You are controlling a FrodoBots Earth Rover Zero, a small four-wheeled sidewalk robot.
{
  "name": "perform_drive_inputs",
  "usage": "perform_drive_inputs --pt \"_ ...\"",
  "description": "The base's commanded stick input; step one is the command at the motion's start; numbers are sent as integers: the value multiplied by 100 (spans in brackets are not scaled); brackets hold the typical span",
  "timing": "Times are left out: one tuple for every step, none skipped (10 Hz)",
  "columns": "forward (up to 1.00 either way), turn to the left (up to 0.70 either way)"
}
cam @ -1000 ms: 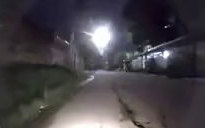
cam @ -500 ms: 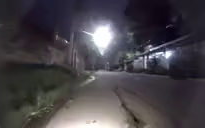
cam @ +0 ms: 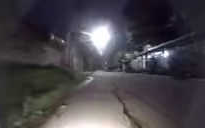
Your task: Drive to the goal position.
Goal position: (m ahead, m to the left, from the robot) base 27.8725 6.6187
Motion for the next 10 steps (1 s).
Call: perform_drive_inputs --pt "50 0" --pt "50 0" --pt "50 0" --pt "50 0" --pt "50 0" --pt "50 0" --pt "50 0" --pt "50 0" --pt "50 0" --pt "50 0"
